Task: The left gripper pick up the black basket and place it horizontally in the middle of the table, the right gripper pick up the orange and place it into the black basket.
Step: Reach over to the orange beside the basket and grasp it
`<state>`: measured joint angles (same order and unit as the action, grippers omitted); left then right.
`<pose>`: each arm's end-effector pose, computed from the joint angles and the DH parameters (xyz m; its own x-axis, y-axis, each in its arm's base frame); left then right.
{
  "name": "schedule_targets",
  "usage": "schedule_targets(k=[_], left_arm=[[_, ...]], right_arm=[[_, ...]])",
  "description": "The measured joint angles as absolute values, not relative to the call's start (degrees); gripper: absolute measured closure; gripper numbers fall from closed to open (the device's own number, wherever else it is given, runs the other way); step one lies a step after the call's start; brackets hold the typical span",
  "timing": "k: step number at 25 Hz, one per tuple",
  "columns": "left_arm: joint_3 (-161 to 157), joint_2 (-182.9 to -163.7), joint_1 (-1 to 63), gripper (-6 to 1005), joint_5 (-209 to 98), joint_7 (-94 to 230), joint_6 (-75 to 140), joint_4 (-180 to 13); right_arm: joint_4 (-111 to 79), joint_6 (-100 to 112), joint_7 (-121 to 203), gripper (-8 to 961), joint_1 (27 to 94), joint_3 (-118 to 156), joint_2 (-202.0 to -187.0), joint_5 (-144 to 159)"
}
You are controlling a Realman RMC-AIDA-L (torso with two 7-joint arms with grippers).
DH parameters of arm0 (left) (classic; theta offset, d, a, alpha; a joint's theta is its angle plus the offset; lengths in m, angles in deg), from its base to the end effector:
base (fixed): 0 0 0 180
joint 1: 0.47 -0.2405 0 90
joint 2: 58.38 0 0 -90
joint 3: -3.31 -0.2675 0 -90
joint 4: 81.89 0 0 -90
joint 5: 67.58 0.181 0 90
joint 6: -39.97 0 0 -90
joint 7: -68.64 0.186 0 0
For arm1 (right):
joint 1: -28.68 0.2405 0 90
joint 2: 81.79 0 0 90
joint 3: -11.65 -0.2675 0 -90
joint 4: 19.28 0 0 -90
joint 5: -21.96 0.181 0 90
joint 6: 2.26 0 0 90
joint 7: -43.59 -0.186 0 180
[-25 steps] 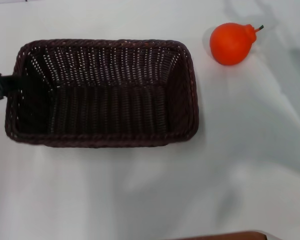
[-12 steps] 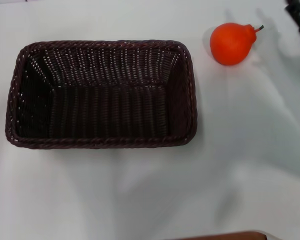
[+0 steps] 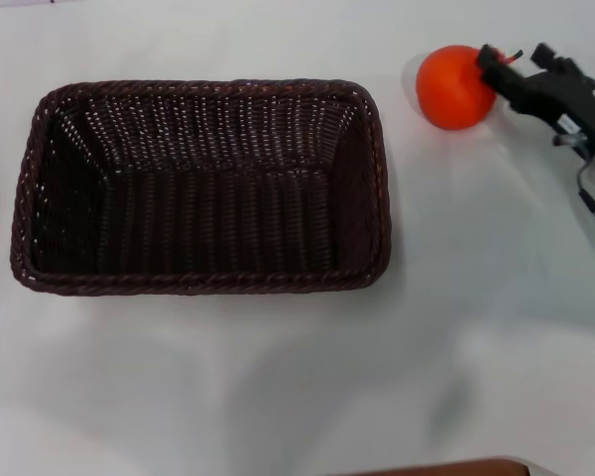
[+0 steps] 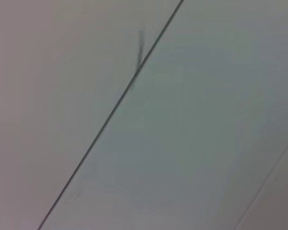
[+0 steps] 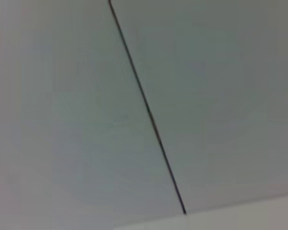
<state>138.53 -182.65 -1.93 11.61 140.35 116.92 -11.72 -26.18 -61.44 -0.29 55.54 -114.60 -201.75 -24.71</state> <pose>-0.2821 0.2751 0.0915 0.2848 0.2538 0.9244 0.9014 -0.3991 -0.1681 0.3215 0.3682 -0.0319 -0.4840 0.2303 0.8442 0.8670 0.2565 0.4271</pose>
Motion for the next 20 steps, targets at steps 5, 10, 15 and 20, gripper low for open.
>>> schedule_targets(k=[5,10,15,20], left_arm=[[139.5,-182.68,-1.4,295,4.0,151.5,123.0,-19.7],[139.5,-182.82,-1.0,295,0.2,157.6,126.7,-25.2],[139.8,-182.59,-0.4,295,-2.1,159.9,128.3,-29.7],[139.9,-182.57,-0.2,295,-2.4,159.9,128.8,-30.4]], right_arm=[[-26.2,-55.5,-0.3,146,58.0,-111.2,-201.92,-24.7],[-26.3,-52.6,-0.8,150,59.2,-108.6,-201.97,-24.7],[-26.3,-53.0,-1.0,154,59.4,-107.0,-201.95,-24.6],[-26.3,-54.1,-1.7,218,59.0,-107.0,-201.85,-24.6]])
